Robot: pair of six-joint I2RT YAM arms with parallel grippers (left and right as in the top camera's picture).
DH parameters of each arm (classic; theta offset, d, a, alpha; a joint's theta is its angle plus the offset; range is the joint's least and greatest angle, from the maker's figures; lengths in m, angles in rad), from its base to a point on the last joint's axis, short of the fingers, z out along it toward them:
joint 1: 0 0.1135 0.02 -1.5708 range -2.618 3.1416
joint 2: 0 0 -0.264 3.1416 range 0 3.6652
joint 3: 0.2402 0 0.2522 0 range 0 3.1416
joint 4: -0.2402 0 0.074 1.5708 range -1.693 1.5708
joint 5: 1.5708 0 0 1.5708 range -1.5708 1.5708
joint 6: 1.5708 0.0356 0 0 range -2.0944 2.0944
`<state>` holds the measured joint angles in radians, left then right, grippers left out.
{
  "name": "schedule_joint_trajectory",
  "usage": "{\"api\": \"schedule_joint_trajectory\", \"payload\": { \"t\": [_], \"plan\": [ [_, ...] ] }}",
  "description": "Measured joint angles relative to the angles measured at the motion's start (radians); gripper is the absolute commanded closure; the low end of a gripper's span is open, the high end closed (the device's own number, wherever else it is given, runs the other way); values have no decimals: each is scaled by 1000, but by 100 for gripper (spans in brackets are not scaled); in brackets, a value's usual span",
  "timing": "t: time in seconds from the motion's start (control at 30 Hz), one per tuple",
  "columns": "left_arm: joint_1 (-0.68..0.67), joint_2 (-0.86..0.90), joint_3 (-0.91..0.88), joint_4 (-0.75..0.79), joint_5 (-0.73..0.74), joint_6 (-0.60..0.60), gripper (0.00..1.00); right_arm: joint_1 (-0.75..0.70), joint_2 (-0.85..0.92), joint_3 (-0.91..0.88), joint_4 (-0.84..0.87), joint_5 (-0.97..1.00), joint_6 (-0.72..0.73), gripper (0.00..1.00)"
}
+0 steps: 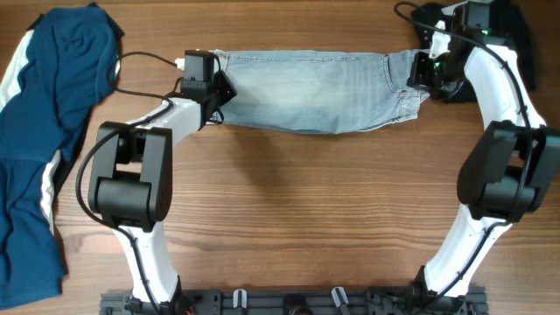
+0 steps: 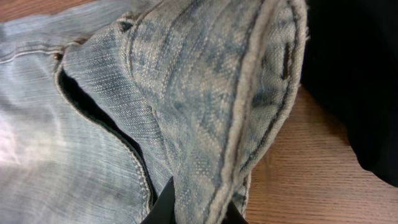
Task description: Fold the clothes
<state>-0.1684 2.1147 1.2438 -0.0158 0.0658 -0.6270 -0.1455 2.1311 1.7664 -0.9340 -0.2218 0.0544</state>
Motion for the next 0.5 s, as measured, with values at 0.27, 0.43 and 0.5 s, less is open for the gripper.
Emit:
{"api": "schedule_joint_trajectory", "payload": {
  "t": [0.27, 0.43, 0.5],
  "plan": [
    [-1, 0, 0, 0, -1, 0, 96, -11, 13, 0, 8, 90, 16, 44],
    [-2, 0, 0, 0, -5, 0, 96, -11, 95, 0, 11, 92, 11, 44],
    [-2, 0, 0, 0, -6, 0, 96, -11, 118, 0, 15, 92, 11, 44]
  ]
}}
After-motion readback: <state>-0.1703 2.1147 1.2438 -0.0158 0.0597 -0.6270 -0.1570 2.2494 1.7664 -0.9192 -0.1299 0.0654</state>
